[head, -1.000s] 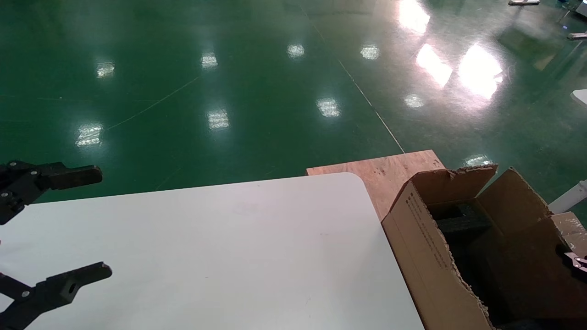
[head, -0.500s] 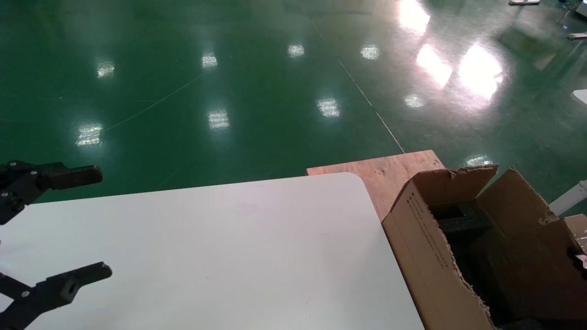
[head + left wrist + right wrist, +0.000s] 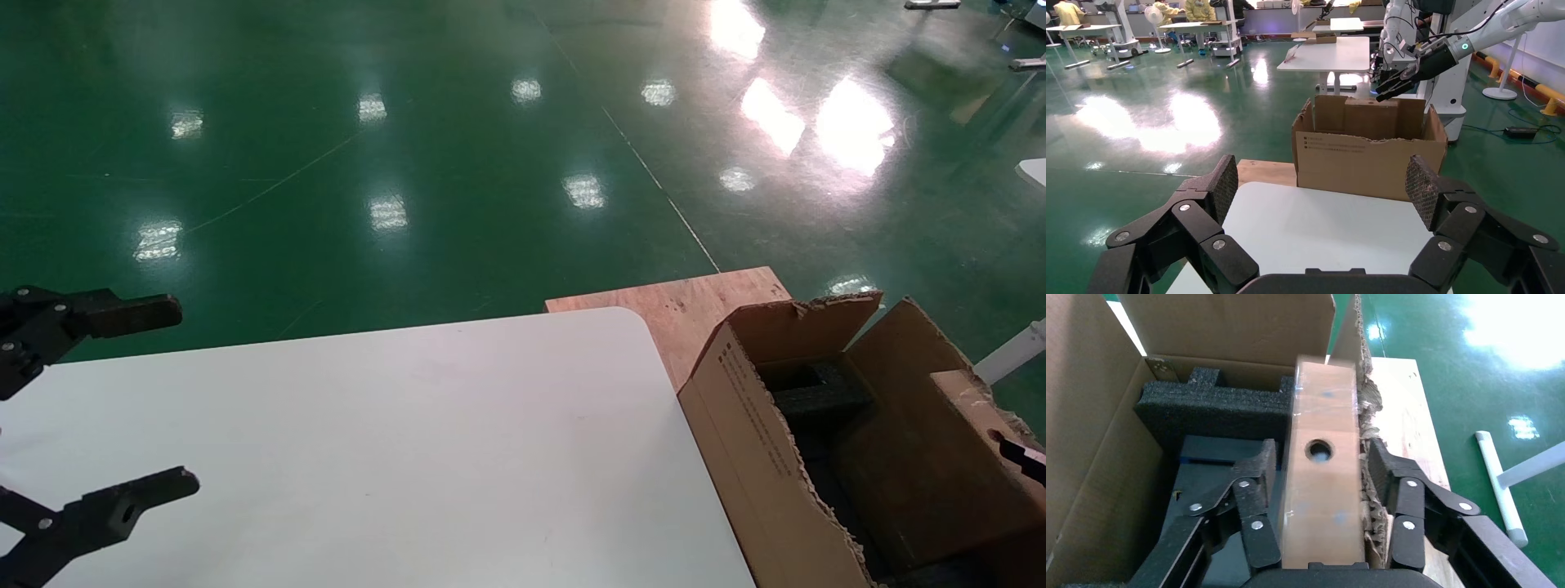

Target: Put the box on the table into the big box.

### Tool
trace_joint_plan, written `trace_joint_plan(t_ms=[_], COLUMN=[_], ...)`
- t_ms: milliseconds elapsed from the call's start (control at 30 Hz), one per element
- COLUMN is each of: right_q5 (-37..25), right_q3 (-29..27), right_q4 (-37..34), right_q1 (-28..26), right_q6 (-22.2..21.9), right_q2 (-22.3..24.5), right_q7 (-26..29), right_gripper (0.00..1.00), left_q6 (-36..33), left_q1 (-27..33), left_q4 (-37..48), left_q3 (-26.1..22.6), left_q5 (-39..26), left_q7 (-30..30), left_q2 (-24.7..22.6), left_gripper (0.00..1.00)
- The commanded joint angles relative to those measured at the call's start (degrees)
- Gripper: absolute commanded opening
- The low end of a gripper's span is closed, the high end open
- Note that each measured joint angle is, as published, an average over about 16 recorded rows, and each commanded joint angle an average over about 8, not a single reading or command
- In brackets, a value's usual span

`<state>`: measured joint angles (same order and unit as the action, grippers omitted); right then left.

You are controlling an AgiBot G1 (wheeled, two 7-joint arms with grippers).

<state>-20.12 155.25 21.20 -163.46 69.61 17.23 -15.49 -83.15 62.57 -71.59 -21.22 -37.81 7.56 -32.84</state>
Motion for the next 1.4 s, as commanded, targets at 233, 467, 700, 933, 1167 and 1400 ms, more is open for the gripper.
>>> trace_joint_plan(t_ms=[233, 467, 700, 933, 1167, 1400], right_q5=[0.0, 0.2, 0.8, 1.6, 3.2, 5.8], right_q3=[-0.1, -0.3, -0.4, 0.0, 1.2, 2.9], right_q4=[0.1, 0.8, 7.6, 18.4, 31.2, 42.5], right_q1=[0.0, 0.3, 0.5, 0.5, 0.8, 1.4], right_q6=[0.0, 0.1, -1.1, -4.5, -9.7, -15.2], right_q2=[0.0, -0.2, -2.0, -5.0, -8.9, -12.9], right_q7=[0.0, -0.1, -0.3, -0.4, -0.5, -1.2], right_gripper=[1.0, 1.0, 1.0, 1.0, 1.0, 1.0], left_q6=[0.0, 0.0, 0.0, 0.0, 0.0, 0.0], left_q1=[0.0, 0.0, 0.0, 0.0, 0.0, 0.0], left_q4=[0.0, 0.0, 0.0, 0.0, 0.0, 0.0], left_q3=[0.0, 0.0, 0.0, 0.0, 0.0, 0.0], left_q5=[0.0, 0.0, 0.0, 0.0, 0.0, 0.0], left_q7=[0.0, 0.0, 0.0, 0.0, 0.0, 0.0], left_q2=[0.0, 0.0, 0.0, 0.0, 0.0, 0.0], left_gripper=[1.0, 1.0, 1.0, 1.0, 1.0, 1.0])
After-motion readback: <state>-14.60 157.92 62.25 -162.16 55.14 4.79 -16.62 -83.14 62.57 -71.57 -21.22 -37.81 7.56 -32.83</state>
